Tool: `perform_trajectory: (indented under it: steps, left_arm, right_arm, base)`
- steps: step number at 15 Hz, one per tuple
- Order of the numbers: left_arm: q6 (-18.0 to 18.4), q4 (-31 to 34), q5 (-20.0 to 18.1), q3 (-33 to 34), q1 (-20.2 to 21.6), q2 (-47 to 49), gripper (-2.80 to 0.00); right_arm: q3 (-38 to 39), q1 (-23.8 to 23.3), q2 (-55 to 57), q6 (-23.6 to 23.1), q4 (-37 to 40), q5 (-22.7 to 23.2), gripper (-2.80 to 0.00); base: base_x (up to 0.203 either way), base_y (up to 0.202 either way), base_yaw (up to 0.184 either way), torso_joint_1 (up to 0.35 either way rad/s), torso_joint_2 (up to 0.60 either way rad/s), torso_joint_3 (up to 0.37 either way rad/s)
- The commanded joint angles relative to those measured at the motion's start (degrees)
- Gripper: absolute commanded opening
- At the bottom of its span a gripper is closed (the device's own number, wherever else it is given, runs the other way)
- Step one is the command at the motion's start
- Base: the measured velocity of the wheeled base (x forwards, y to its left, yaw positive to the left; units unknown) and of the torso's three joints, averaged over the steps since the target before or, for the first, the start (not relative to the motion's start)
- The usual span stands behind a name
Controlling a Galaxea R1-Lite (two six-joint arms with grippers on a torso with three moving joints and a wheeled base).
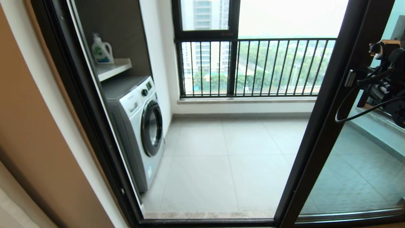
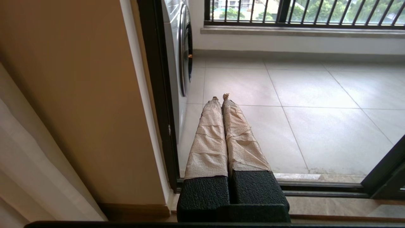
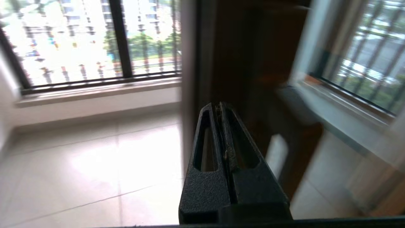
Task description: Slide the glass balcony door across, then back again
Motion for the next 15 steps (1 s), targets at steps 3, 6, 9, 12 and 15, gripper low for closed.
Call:
perform_trajectory:
  steps: [3,6,9,12,15]
  left_arm:
    - [0.0,0.0,0.0,0.0,0.0,0.1,-2.80]
    - [0.0,0.0,0.0,0.0,0.0,0.1,-2.80]
    - [0.0,0.0,0.0,0.0,0.0,0.1,-2.80]
    - [0.0,0.0,0.0,0.0,0.0,0.1,-2.80]
    - [0.0,0.0,0.0,0.0,0.0,0.1,-2.80]
  right_arm:
    - [4.9,9.4,-6.4,0.1,-0.3,0.9,-2.80]
    - [8.5,11.1,-9.3,0.1,-0.3,0.6,-2.80]
    - [15.9,10.5,-18.0,0.1,-0.2,0.6,-2.80]
    - [23.9,10.2,-32.5,-1.6,1.5,-0.3,-2.80]
    - [27.6,10.2,-51.2,-3.4,11.8,-1.1,-2.80]
  base:
    - [0.000,0.000,0.000,0.000,0.00,0.000]
    - [0.000,0.000,0.000,0.000,0.00,0.000]
    - [0.000,0.000,0.000,0.000,0.00,0.000]
    - [0.000,0.000,0.000,0.000,0.00,0.000]
    - [0.000,0.000,0.000,0.000,0.00,0.000]
